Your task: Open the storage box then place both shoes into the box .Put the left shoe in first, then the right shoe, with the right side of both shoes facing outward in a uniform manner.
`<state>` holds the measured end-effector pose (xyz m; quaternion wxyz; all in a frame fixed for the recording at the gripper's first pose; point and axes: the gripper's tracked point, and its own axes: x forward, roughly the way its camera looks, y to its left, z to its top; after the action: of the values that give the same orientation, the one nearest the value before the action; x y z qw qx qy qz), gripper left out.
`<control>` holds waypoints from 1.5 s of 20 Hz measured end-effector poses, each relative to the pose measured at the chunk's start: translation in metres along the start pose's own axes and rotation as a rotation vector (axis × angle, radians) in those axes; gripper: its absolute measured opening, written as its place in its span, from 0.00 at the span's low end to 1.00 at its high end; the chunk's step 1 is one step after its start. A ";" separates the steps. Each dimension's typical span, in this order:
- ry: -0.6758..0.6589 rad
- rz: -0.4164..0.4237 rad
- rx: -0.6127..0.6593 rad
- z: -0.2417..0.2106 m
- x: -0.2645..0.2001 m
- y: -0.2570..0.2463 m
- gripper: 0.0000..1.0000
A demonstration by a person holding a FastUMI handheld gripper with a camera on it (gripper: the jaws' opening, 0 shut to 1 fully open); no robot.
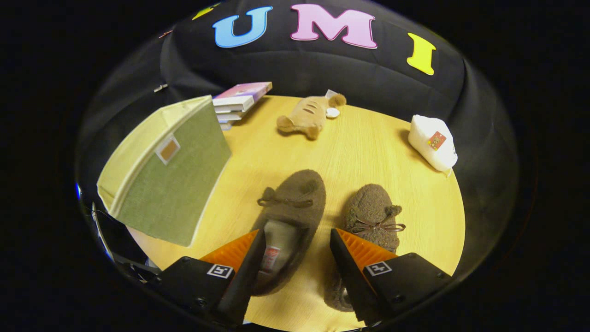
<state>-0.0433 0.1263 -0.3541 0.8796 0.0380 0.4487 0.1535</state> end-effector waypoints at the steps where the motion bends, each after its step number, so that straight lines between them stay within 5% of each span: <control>1: 0.010 -0.003 0.000 -0.002 0.008 0.000 0.88; 5: 0.016 -0.046 -0.020 0.003 0.041 -0.007 0.79; 11: 0.018 -0.150 0.008 0.008 0.058 -0.016 0.44; 12: 0.018 -0.169 0.014 0.007 0.057 -0.018 0.30; 15: 0.011 -0.209 0.035 0.008 0.051 -0.022 0.10; 20: -0.040 -0.201 0.099 0.024 0.017 -0.014 0.09; 30: -0.164 -0.078 0.146 0.153 -0.080 0.068 0.09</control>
<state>0.0187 0.1772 -0.1868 0.9135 0.0968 0.3864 0.0827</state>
